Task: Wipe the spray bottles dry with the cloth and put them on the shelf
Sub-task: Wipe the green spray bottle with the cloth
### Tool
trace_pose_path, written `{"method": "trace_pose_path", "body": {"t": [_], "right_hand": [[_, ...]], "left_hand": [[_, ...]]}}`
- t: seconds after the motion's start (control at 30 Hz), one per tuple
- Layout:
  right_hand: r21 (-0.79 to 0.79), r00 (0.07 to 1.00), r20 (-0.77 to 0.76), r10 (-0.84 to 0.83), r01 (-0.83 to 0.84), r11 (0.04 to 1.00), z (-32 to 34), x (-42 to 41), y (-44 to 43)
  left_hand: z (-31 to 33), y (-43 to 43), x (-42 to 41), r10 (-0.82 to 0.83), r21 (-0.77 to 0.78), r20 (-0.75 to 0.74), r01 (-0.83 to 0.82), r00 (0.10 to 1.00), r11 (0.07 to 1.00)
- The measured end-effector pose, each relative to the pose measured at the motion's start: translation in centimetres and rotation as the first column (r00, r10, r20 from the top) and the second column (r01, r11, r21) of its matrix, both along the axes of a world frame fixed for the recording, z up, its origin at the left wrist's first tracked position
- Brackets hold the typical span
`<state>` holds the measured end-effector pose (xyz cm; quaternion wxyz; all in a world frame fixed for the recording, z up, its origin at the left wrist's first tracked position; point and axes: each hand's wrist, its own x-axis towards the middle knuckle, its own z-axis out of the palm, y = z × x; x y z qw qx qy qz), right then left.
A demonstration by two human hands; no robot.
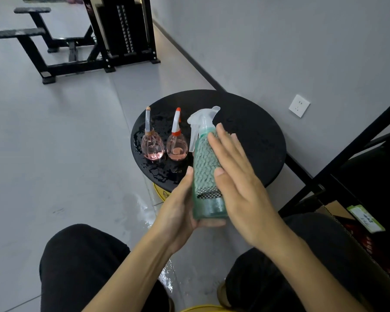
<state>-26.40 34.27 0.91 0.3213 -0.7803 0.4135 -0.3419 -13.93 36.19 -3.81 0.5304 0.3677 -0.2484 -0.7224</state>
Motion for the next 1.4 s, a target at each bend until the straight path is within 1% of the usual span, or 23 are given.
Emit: {"method": "trace_pose_path", "body": {"t": [0.1,0.17,0.23,0.3,0.47,0.53,0.67,0.77,0.83,0.93,1.0,1.07,1.13,1.2,1.27,1.33,1.4], "right_hand": [[-0.138,0.993,-0.119,0.020,-0.036,0.990,-0.6,0.1,2.2],[-0.180,0.985,-0.171,0.035,-0.066,0.981,-1.3,0.2,3.8],[-0.178,0.982,-0.183,0.039,-0.072,0.981,-1.7,0.2,4.4],[-0.159,0.986,-0.164,0.038,-0.064,0.985,-1.5,0.2,3.7],[-0.019,0.999,-0.034,-0.008,0.007,1.000,0.1,0.5,-0.6],[-0.051,0.998,-0.057,0.002,-0.005,0.999,0.2,0.7,-0.5],[-0.192,0.984,-0.179,0.018,-0.053,0.980,-0.7,0.9,2.7],[-0.202,0.977,-0.212,0.034,-0.078,0.976,-1.6,0.7,4.2],[-0.175,0.980,-0.196,0.033,-0.068,0.982,-1.4,0.5,3.5],[-0.129,0.994,-0.111,-0.008,-0.007,0.992,-0.6,0.5,1.3],[-0.095,0.998,-0.057,-0.036,0.031,0.995,-0.3,0.8,0.2],[-0.110,0.998,-0.039,-0.051,0.046,0.993,-0.6,1.2,0.5],[-0.167,0.997,-0.061,-0.056,0.046,0.985,-1.3,1.3,1.9],[-0.190,0.996,-0.076,-0.047,0.032,0.981,-2.2,1.2,3.6],[-0.173,0.997,-0.062,-0.034,0.023,0.985,-3.0,0.9,4.7],[-0.144,0.999,-0.035,-0.023,0.018,0.989,-3.1,0.6,4.4],[-0.088,1.000,0.021,-0.005,0.007,0.996,-2.5,0.5,3.0]], "left_hand": [[0.0,-0.2,0.1,0.058,0.023,-0.024,-0.057,0.998,0.998],[-0.2,-0.3,0.3,0.106,0.042,-0.037,-0.104,0.994,0.994],[-0.1,-0.4,0.5,0.135,0.060,-0.036,-0.133,0.990,0.989],[-0.1,-0.4,0.4,0.118,0.051,-0.017,-0.117,0.993,0.992],[0.1,0.0,-0.5,0.080,0.053,-0.018,-0.079,0.997,0.995],[0.2,-0.2,-0.4,0.113,0.044,-0.024,-0.112,0.993,0.993],[0.4,-0.3,-0.1,0.181,0.035,-0.051,-0.179,0.982,0.983],[0.5,-0.4,0.1,0.192,0.024,-0.066,-0.191,0.979,0.981],[0.5,-0.4,-0.1,0.183,0.012,-0.043,-0.183,0.982,0.983],[0.6,0.0,-0.7,0.163,0.020,0.013,-0.163,0.987,0.986],[0.3,0.1,-1.0,0.160,0.031,0.003,-0.160,0.987,0.987],[0.2,0.0,-0.8,0.156,0.042,-0.005,-0.156,0.988,0.987],[0.0,-0.2,-0.3,0.165,0.053,-0.029,-0.163,0.986,0.985],[0.0,-0.4,0.1,0.176,0.063,-0.075,-0.171,0.982,0.983],[-0.3,-0.6,0.6,0.173,0.056,-0.079,-0.169,0.982,0.984],[-0.4,-0.5,0.7,0.143,0.030,-0.045,-0.141,0.989,0.989],[-0.5,-0.3,0.6,0.105,0.036,-0.012,-0.104,0.994,0.994]]}}
